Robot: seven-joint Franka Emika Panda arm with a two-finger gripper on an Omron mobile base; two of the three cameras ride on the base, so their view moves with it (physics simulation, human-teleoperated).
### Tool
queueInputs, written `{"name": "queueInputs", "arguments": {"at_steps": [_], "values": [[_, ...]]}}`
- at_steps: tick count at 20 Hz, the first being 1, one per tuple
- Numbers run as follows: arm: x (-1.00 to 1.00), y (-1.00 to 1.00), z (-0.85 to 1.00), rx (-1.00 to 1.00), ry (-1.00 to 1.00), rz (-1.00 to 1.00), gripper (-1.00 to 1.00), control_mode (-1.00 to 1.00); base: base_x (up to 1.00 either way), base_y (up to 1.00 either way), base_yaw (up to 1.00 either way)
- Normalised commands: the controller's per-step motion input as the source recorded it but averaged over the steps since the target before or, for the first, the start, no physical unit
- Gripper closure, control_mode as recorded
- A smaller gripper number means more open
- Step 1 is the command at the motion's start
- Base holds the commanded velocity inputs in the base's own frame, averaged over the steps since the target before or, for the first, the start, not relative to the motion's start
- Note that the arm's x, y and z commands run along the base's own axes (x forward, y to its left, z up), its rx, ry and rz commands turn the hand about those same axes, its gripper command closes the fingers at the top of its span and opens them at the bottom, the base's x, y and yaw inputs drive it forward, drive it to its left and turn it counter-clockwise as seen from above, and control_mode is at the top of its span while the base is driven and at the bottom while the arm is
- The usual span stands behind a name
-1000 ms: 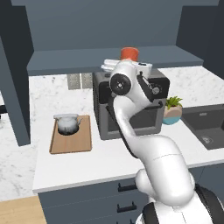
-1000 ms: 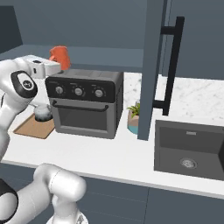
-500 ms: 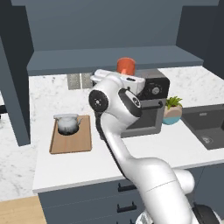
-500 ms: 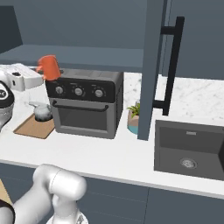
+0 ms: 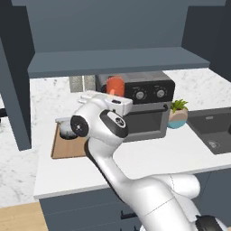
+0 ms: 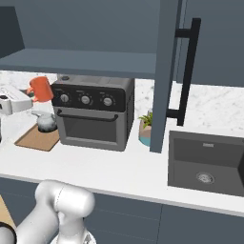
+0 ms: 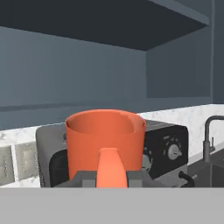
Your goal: Pick the kettle from the counter and place it on the tray. Then pick the mug from the cabinet and place it on the tray. Then close the cabinet doors.
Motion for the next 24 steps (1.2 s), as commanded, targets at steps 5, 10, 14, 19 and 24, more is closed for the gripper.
{"name": "queueInputs", "arguments": {"at_steps": [5, 10, 14, 19, 24], "values": [[0.0, 0.47, -0.45, 0.0, 0.13, 0.0, 1.0, -1.0, 0.0, 0.0, 0.0], [0.0, 0.38, -0.37, 0.0, 0.1, -0.01, 1.0, -1.0, 0.0, 0.0, 0.0], [0.0, 0.34, -0.3, 0.0, 0.06, -0.04, 1.0, -1.0, 0.0, 0.0, 0.0], [0.02, 0.36, -0.31, 0.0, 0.01, -0.05, 1.0, -1.0, 0.0, 0.0, 0.0], [0.09, 0.31, -0.27, 0.0, 0.0, -0.04, 1.0, -1.0, 0.0, 0.0, 0.0]]}}
